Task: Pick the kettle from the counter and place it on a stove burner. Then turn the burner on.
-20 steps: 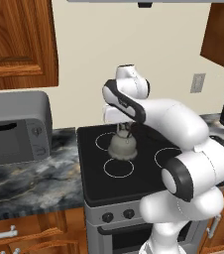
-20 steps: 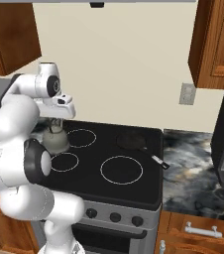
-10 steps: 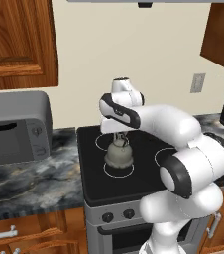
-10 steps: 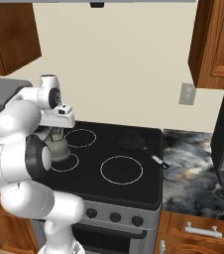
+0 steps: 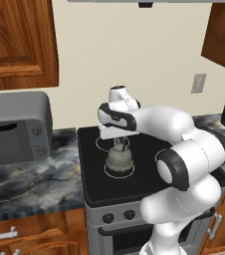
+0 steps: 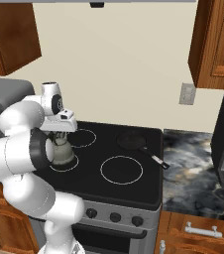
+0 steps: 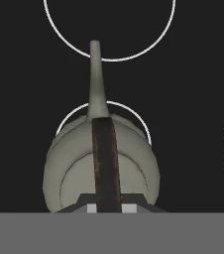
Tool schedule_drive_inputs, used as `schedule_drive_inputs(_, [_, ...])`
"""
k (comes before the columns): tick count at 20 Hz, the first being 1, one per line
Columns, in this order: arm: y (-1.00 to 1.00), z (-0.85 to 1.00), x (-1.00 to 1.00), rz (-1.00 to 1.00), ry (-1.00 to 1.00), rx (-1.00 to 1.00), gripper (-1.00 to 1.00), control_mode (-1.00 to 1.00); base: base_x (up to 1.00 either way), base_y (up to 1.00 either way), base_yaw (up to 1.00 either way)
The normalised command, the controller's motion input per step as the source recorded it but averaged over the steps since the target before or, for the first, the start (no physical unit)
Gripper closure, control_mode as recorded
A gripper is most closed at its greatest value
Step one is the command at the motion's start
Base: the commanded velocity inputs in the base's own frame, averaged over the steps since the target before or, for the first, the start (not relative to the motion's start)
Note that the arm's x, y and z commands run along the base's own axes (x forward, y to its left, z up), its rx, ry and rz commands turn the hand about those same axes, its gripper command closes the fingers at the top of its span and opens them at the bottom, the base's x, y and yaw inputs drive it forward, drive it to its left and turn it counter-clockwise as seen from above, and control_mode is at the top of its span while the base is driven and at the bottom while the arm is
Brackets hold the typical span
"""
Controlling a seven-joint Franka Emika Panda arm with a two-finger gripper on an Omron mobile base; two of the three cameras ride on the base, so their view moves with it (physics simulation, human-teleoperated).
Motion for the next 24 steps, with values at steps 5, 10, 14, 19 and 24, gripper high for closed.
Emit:
schedule_drive_inputs(5, [0.0,-0.26,0.2,0.0,0.0,0.0,1.0,-1.0,0.0,0.0,0.0])
schedule_drive_inputs(10, [0.0,-0.27,0.15,0.0,0.0,0.0,1.0,-1.0,0.0,0.0,0.0])
schedule_drive_inputs(14, [0.0,-0.21,0.13,0.0,-0.03,0.0,1.0,-1.0,0.0,0.0,0.0])
schedule_drive_inputs(19, [0.01,-0.18,0.07,0.0,-0.05,0.0,1.0,-1.0,0.0,0.0,0.0])
schedule_drive_inputs(24, [0.0,-0.11,0.0,0.0,-0.05,0.0,1.0,-1.0,0.0,0.0,0.0])
